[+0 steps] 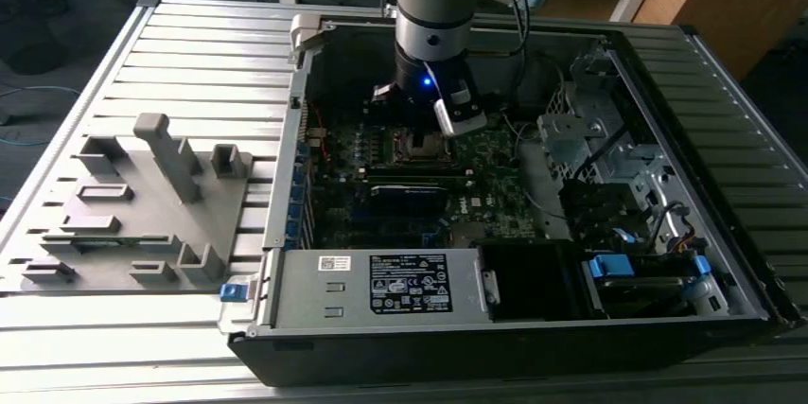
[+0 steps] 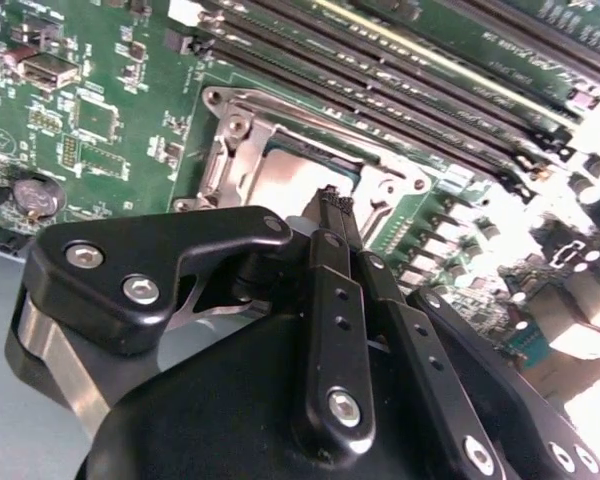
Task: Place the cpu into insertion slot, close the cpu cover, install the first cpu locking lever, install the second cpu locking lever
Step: 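Install the second cpu locking lever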
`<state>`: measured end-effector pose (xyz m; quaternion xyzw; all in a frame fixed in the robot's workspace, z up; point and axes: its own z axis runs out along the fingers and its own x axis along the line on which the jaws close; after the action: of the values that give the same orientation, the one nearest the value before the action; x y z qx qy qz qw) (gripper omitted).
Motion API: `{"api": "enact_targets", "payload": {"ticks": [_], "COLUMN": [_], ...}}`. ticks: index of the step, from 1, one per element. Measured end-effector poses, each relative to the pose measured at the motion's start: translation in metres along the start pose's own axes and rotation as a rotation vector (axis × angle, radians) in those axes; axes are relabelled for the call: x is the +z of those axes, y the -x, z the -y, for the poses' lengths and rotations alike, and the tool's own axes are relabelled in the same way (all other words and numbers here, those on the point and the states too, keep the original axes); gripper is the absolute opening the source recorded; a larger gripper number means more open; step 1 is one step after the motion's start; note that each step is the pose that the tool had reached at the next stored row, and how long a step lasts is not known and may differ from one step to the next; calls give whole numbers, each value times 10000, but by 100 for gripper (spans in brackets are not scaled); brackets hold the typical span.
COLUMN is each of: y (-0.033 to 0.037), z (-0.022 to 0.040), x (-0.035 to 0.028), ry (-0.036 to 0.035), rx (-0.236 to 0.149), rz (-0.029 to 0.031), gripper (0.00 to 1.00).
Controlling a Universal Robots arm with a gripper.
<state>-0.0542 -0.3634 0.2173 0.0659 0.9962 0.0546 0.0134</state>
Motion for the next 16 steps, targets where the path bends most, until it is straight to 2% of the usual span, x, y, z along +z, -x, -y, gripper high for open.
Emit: {"api": "enact_targets", "payload": {"ticks": [8,16], "y": [51,62], "z": [-32,-44], "x": [6,7], "ry": [0,-14], "rx": [0,0], "rz": [1,2], "gripper": [11,11]}}
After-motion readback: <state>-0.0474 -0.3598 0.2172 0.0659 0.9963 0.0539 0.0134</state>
